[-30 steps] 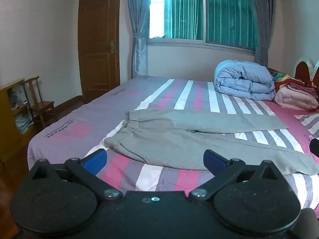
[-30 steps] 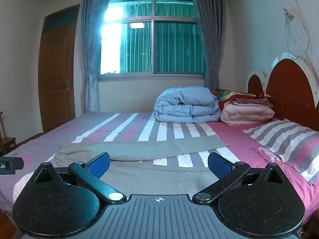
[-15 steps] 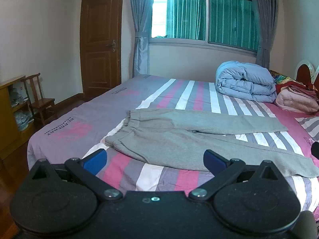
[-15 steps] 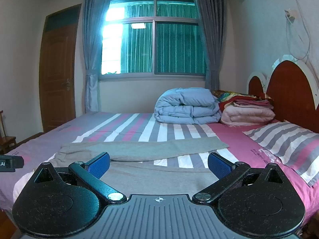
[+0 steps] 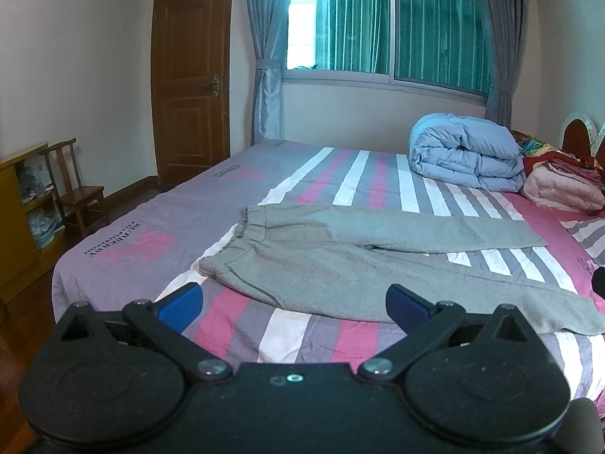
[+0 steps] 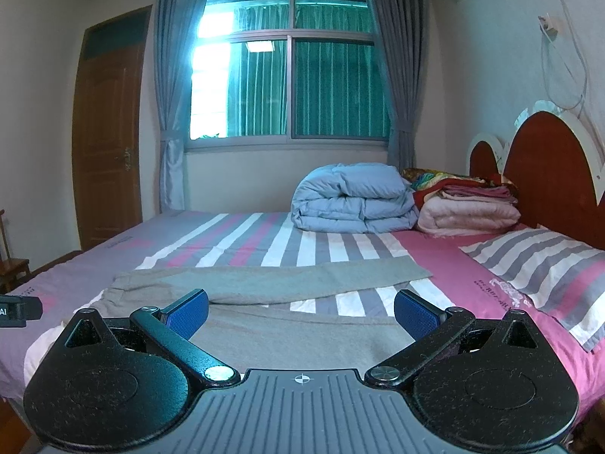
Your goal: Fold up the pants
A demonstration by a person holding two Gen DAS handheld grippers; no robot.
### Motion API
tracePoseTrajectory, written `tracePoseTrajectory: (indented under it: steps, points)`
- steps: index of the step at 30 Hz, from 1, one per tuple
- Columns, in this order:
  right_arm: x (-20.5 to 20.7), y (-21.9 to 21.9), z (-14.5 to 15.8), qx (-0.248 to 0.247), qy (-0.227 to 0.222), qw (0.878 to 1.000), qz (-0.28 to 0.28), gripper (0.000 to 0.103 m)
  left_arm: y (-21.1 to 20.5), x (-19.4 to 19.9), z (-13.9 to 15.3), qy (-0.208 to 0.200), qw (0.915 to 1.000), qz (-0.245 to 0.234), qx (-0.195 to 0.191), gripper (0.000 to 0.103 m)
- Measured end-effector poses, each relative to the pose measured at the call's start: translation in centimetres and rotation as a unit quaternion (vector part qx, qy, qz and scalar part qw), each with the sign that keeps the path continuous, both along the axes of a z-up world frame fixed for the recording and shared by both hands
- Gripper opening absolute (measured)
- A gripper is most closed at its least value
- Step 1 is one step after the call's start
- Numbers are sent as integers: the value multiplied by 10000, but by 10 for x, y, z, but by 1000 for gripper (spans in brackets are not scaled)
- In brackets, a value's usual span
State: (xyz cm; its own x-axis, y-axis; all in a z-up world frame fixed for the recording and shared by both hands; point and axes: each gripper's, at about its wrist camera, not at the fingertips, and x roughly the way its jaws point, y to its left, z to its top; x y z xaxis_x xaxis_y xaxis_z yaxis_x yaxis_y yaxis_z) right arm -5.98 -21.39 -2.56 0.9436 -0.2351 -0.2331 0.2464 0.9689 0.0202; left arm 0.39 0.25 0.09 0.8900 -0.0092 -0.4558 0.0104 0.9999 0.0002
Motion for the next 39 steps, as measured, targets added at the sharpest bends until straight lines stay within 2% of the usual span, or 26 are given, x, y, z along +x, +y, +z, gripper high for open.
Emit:
tracePoseTrajectory:
  steps: [39]
  points:
    - [-2,-1,0,81,43,10000,-23,103,0,1,-2,19,10000,-13,-4,97]
